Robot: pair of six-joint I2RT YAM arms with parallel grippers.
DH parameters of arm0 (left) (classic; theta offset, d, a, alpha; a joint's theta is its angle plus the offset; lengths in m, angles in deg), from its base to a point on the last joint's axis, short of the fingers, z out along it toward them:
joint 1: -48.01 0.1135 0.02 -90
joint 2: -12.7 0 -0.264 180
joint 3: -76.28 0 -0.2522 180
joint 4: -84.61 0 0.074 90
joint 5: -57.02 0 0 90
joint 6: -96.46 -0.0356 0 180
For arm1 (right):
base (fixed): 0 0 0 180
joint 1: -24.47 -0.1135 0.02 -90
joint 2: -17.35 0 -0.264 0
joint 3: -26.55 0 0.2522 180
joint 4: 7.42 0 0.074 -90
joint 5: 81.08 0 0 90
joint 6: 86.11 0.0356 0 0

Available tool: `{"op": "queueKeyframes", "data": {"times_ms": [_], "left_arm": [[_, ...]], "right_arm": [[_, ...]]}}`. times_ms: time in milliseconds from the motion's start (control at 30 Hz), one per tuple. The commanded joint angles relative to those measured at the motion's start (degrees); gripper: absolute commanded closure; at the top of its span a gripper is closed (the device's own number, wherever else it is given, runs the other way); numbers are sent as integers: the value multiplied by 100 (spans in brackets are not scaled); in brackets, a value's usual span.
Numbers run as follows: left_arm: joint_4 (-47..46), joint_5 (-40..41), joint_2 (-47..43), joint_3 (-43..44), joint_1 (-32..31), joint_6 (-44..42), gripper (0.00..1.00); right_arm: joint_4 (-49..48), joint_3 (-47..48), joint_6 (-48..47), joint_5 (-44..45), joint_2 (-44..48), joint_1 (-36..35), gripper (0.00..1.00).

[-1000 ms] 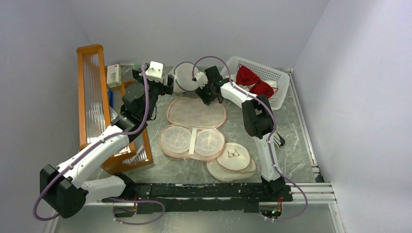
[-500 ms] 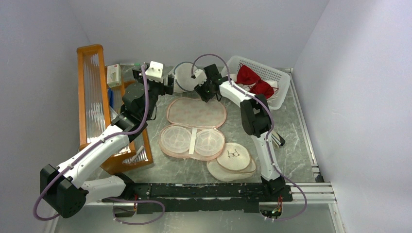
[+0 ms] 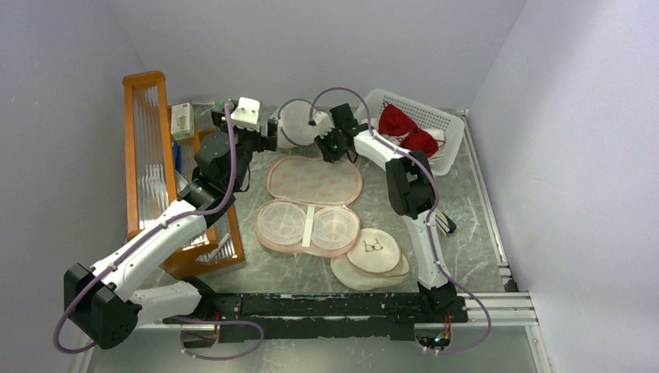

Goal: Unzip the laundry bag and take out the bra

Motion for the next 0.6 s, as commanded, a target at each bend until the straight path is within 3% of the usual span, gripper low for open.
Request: {"op": "queueKeyframes", "data": {"times_ms": [0,200,400,567], "left_arm": [[12,-123,10,222,51,70,1],[20,-140,14,230,69,81,1],[21,-149,18,239,102,96,1],[23,-144,-19,225,121,113,1]], "right_arm": [[350,-210,31,-478,-170,49,83],[295,-155,65,-416,1,15,100],[305,120,142,-180,422,-82,100],[2,-211,305,179,1077,-196,100]]}}
